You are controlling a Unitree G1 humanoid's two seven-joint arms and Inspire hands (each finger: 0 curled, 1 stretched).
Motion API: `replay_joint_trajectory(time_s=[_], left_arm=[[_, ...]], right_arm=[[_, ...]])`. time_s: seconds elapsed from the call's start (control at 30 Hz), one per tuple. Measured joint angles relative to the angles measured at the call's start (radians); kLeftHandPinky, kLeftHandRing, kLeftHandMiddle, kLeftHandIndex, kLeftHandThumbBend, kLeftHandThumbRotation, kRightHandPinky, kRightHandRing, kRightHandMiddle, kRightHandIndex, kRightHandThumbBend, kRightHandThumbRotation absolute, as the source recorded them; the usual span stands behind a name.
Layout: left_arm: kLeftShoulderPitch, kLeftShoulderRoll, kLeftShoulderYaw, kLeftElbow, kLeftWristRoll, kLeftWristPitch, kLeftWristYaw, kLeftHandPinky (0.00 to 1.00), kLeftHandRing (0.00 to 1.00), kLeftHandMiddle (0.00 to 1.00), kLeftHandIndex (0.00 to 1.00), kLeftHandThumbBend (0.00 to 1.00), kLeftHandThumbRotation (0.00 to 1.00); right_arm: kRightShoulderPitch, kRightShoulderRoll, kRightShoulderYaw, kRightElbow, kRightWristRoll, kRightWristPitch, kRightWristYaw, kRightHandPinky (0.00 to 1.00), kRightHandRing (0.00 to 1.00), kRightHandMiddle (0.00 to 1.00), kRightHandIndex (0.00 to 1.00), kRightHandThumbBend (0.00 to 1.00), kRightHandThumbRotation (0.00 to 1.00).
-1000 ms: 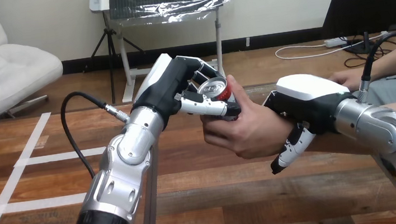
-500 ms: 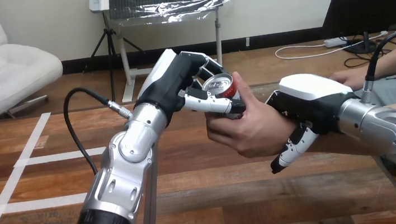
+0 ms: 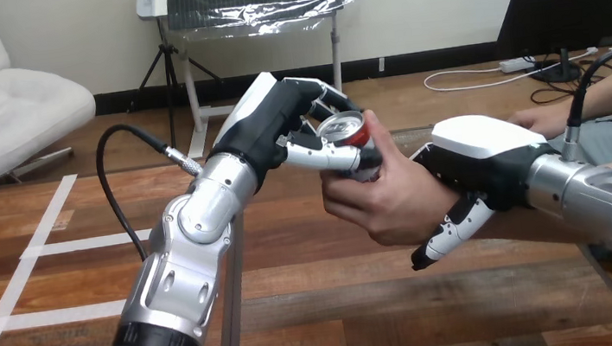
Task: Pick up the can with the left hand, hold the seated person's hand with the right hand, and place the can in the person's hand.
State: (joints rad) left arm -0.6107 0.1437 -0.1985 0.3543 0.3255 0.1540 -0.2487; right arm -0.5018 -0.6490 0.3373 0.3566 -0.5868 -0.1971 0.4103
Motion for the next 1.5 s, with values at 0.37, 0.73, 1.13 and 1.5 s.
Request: replay_joint_trajectory(time_s=[0.37, 0.73, 1.13, 1.5], left_arm=[[0.035, 0.008, -0.002, -0.065, 0.000, 0.008, -0.005, 0.79, 0.87, 0.88, 0.86, 0.76, 0.80], [0.078, 0.016, -0.003, -0.117, -0.004, 0.007, -0.019, 0.83, 0.90, 0.88, 0.87, 0.77, 0.91], [0.141, 0.020, -0.001, -0.190, -0.007, 0.005, -0.020, 0.87, 0.94, 0.91, 0.88, 0.73, 0.95], [0.196, 0.030, 0.003, -0.265, -0.023, 0.003, -0.021, 0.87, 0.94, 0.91, 0.88, 0.69, 0.96]], right_arm=[[0.010, -0.018, -0.002, 0.000, 0.015, -0.015, 0.008, 0.53, 0.77, 0.80, 0.84, 1.00, 0.75], [0.020, -0.023, -0.023, -0.016, 0.057, 0.020, 0.078, 0.68, 0.89, 0.88, 0.92, 1.00, 0.82], [0.032, -0.023, -0.045, -0.055, 0.120, 0.081, 0.159, 0.73, 0.93, 0.93, 0.97, 1.00, 0.89], [0.055, -0.023, -0.067, -0.071, 0.163, 0.094, 0.170, 0.73, 0.92, 0.93, 0.98, 1.00, 0.99]])
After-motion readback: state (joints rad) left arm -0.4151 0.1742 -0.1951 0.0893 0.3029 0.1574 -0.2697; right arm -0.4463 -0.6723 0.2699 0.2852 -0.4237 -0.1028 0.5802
